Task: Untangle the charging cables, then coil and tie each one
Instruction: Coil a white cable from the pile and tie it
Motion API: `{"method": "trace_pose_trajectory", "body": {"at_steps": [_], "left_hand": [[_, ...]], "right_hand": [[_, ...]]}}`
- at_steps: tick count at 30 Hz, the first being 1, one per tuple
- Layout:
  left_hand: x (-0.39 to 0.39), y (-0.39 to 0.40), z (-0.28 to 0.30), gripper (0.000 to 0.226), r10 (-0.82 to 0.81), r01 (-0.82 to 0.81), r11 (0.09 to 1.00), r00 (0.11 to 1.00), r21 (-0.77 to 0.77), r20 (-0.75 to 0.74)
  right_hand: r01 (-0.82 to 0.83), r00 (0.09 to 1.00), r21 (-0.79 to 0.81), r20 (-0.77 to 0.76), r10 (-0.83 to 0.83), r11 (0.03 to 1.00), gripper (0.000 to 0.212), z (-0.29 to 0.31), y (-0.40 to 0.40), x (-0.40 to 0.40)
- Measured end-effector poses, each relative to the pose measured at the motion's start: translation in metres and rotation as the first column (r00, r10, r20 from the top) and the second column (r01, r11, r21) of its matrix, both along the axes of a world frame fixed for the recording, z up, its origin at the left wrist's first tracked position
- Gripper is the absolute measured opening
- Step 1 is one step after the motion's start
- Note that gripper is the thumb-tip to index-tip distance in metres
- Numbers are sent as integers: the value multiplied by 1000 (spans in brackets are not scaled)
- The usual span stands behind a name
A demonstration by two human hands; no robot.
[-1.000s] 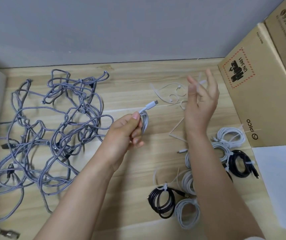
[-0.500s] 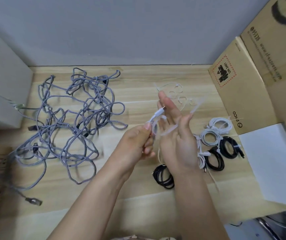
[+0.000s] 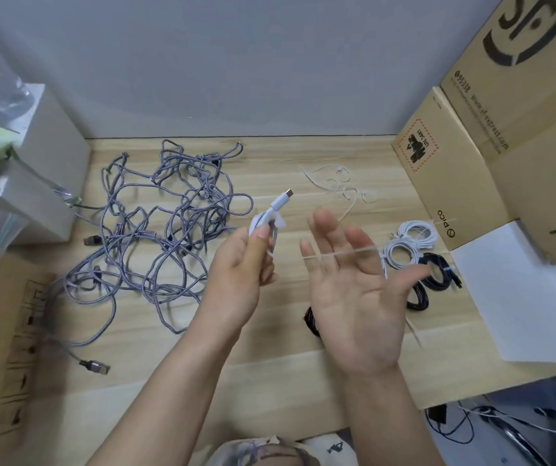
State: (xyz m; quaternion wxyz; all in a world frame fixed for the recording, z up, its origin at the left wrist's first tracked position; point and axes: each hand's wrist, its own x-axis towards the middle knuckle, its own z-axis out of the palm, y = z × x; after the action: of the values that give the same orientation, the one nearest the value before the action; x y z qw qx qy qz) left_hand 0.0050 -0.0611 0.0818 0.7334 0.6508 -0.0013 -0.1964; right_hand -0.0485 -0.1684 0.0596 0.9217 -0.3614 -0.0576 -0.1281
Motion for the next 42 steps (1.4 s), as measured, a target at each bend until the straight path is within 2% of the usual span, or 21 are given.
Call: {"method": "trace_pose_trajectory", "body": {"at_steps": [2, 4, 7, 9, 12, 15, 18, 20, 23, 27, 30, 36, 39, 42], "left_hand": [[0, 3, 1, 29, 13, -12, 1000, 1000, -26, 26], [-1, 6, 2, 28, -2, 4, 1000, 997, -28, 77], [-6, 9, 1, 26, -34, 15, 996, 975, 86, 221], [-9, 11, 3, 23, -66, 7, 983, 946, 185, 318], [-11, 11, 4, 24, -117, -29, 950, 890, 310, 442], [-13, 12, -2, 21, -198, -45, 913, 819, 405, 539], [-15, 13, -9, 18, -262, -34, 891, 776, 453, 574], [-18, 12, -13, 20, -301, -31, 872, 752, 488, 586], [-20, 11, -16, 21, -339, -44, 845, 725, 532, 599], [-17, 10, -14, 19, -372, -88, 827, 656, 555, 657], [-17, 10, -15, 22, -371, -54, 839, 671, 542, 642], [-19, 7, -13, 20, -338, -75, 844, 692, 530, 637], [-19, 8, -14, 21, -350, -109, 830, 663, 547, 662], [-18, 8, -13, 19, -353, -137, 828, 626, 544, 695]], "right_hand": [[-110, 994, 127, 36, 106, 986, 68, 1, 1, -5], [-144, 987, 48, -59, 146, 988, 71, 1, 3, -12], [-154, 958, -146, -263, 112, 977, 56, 11, 9, -14], [-164, 932, -207, -352, 83, 964, 41, 16, 12, -13], [-209, 891, -265, -448, 71, 941, 18, 16, 15, -12], [-244, 850, -214, -517, 103, 946, 20, 14, 16, -12], [-221, 829, -146, -549, 107, 964, 19, 17, 14, -13], [-242, 814, -162, -570, 109, 957, 18, 20, 12, -13], [-254, 778, -212, -624, 69, 944, 27, 21, 8, -15], [-270, 809, -229, -581, 92, 935, 11, 22, 9, -16], [-290, 819, -229, -562, 117, 929, 21, 22, 6, -16], [-301, 808, -280, -583, 87, 912, 27, 26, 5, -16], [-306, 791, -313, -609, 58, 899, 14, 28, 6, -16], [-322, 759, -256, -646, 86, 911, 23, 29, 6, -16]]}}
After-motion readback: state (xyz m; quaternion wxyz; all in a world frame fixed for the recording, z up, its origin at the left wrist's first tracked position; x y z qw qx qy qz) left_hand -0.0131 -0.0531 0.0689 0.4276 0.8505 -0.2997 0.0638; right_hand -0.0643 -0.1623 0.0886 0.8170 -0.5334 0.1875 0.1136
